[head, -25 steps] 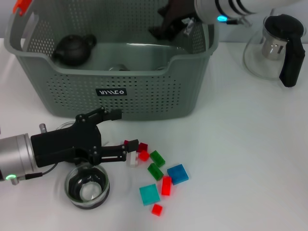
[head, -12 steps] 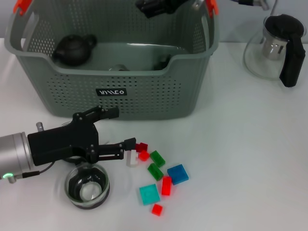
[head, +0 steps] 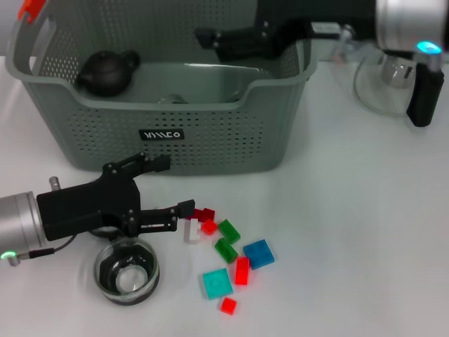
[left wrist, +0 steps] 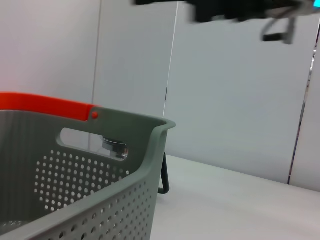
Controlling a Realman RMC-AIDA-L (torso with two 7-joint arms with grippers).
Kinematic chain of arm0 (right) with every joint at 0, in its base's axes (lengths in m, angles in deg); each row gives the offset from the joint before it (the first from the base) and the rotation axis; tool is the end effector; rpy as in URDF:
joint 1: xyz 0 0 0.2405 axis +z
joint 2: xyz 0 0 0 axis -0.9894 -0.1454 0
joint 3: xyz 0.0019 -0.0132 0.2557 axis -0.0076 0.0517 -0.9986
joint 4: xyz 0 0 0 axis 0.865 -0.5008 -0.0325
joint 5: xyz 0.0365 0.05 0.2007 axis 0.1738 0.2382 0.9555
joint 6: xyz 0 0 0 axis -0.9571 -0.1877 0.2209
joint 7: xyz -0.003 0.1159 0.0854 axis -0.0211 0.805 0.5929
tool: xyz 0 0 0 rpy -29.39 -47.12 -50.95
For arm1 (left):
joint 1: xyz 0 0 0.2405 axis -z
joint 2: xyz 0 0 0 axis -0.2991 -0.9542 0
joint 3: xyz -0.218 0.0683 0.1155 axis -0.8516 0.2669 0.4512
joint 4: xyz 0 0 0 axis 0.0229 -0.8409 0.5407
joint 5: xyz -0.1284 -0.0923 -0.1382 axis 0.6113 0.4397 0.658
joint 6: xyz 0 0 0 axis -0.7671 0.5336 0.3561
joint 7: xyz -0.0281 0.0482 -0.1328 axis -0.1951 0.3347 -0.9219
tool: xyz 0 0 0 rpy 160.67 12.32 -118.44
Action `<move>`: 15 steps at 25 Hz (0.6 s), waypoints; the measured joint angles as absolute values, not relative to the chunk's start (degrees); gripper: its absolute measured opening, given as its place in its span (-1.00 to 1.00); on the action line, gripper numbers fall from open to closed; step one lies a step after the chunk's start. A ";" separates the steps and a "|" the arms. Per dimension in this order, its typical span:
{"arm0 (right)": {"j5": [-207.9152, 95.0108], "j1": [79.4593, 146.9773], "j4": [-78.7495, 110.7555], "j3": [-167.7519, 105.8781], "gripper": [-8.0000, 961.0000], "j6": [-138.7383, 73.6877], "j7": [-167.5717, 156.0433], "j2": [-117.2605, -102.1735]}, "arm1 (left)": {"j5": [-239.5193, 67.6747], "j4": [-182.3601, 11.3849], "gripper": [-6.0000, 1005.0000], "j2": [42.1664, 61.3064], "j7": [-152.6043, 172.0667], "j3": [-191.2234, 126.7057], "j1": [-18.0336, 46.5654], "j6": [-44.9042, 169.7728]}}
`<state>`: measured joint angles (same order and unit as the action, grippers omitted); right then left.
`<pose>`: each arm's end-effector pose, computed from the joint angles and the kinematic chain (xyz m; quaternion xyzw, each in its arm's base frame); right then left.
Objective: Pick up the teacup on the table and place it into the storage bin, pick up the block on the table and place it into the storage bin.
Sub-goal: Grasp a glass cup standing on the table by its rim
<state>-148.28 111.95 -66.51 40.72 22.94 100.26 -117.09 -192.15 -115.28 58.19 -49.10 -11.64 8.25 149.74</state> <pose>0.0561 0.3670 0.0227 -0.9502 0.0010 0.2180 0.2228 -0.2891 0.2872 -0.0107 -0.9231 -0.1600 -0.3005 0.1786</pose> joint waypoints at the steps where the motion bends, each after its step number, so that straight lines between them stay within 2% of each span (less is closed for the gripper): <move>1: -145.71 110.69 -66.90 39.77 0.95 25.03 98.60 -117.06 | -192.15 -115.28 0.86 58.19 -49.09 -11.63 8.26 149.74; 8: -137.61 106.08 -65.57 29.11 0.93 42.32 92.97 -117.02 | -192.15 -115.32 0.86 58.19 -49.06 -11.63 8.20 149.74; 15: -145.11 106.07 -63.73 20.61 0.93 59.26 97.53 -116.78 | -192.53 -115.72 0.86 58.04 -49.14 -11.63 8.09 149.75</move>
<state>-145.11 106.07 -63.73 20.61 59.26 97.53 -116.78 -192.53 -115.72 58.04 -49.14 -11.63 8.09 149.75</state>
